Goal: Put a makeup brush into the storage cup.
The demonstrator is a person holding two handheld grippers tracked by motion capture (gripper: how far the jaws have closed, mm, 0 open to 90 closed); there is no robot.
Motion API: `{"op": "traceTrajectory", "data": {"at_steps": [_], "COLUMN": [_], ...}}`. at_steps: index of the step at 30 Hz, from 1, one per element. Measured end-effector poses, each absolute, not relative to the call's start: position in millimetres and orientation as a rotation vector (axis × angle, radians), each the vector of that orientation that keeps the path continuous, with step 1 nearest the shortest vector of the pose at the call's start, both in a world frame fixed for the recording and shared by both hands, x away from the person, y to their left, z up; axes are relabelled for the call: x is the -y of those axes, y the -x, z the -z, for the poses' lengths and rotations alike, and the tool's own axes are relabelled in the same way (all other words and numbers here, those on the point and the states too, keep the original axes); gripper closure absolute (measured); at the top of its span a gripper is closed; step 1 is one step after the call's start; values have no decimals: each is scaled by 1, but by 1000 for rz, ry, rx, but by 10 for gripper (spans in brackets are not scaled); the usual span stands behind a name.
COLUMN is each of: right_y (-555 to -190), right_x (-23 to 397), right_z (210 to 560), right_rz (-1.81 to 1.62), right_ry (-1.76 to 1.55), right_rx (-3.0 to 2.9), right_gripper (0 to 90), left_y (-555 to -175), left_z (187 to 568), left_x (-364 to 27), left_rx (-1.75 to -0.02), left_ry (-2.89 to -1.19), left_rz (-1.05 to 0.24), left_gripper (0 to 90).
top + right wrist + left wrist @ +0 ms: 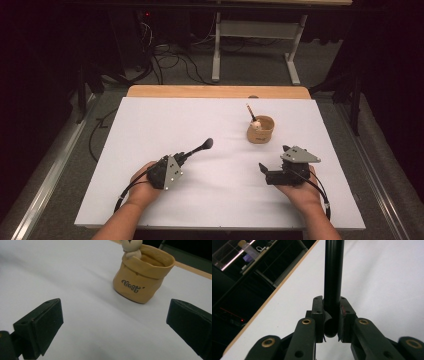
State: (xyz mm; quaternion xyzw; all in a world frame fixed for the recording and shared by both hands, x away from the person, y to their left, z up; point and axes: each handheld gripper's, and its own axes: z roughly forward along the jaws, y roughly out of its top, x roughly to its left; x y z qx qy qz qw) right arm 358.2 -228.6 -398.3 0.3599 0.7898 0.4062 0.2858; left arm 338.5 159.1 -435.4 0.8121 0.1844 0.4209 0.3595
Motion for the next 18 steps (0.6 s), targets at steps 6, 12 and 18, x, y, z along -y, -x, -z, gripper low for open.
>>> {"op": "traceTrajectory", "data": {"at_steps": [6, 12, 18], "right_y": [-356, -357, -357], "right_x": [235, 236, 236], "right_z": [403, 405, 405], "right_rz": [-1118, -1125, -1152], "right_ry": [-967, -990, -992], "right_rx": [-2097, -2091, -2086], "right_gripper": [40, 39, 39], "left_y": [-344, -349, -353], "left_z": [435, 435, 436], "left_x": [-164, -170, -174], "left_rx": [-573, -649, -704], "left_ry": [-2050, -2011, -1958], "left_rz": [-982, -890, -772], "left_gripper": [786, 786, 786]}}
